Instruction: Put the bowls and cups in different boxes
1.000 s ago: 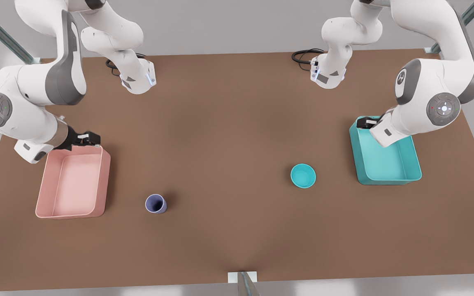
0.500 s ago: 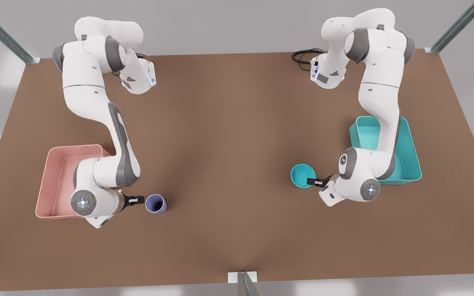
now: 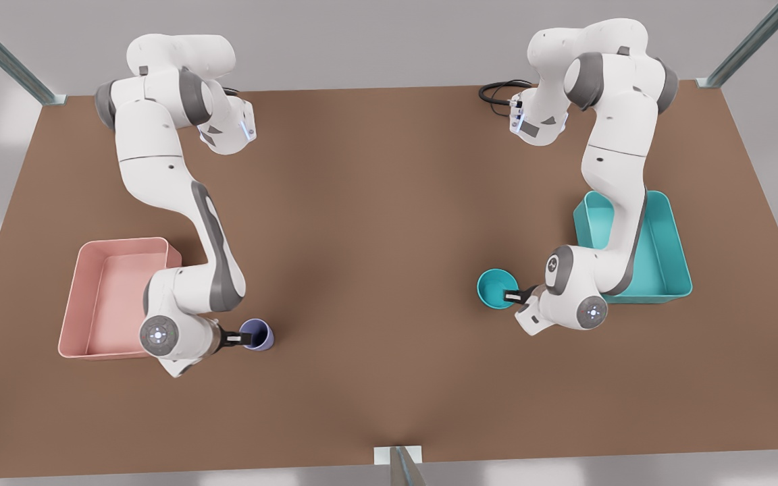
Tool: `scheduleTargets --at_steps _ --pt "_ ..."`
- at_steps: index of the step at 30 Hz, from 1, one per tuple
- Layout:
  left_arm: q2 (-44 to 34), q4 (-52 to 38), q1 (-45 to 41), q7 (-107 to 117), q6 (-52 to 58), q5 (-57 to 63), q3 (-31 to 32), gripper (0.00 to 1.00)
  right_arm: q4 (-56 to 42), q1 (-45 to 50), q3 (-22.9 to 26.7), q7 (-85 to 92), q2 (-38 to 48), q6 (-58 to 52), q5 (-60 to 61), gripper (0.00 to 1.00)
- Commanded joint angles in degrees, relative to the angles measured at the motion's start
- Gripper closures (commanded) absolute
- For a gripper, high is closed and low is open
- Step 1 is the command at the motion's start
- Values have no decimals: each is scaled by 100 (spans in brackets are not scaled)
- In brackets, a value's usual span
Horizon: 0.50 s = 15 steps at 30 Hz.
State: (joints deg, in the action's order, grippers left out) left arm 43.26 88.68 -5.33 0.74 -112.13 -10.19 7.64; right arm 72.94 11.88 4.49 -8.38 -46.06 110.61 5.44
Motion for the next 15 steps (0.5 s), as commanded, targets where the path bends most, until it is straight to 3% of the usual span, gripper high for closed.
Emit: scheduleTargets --at_steps 1,5,9,11,13,14,15 --pt "-10 -17 5 128 -11 -62 1 79 28 7 0 -392 -17 83 1 0" --pt "-344 -70 23 137 437 -18 -34 79 89 68 0 -384 -35 136 1 0" --pt "-1636 -9 488 1455 1325 641 -368 79 133 104 0 -375 -131 197 -8 0" --pt "-2304 220 682 1499 1685 650 -834 79 133 112 0 -375 -167 197 -17 0" --pt "-2392 448 963 1472 1800 913 -1009 79 124 104 0 -375 -193 197 -17 0" --pt "-2392 466 981 1368 1774 1089 -1132 79 124 104 0 -375 -211 206 -17 6" --pt "-2392 545 1016 911 1616 1133 -1414 79 124 95 0 -357 -202 197 -17 21"
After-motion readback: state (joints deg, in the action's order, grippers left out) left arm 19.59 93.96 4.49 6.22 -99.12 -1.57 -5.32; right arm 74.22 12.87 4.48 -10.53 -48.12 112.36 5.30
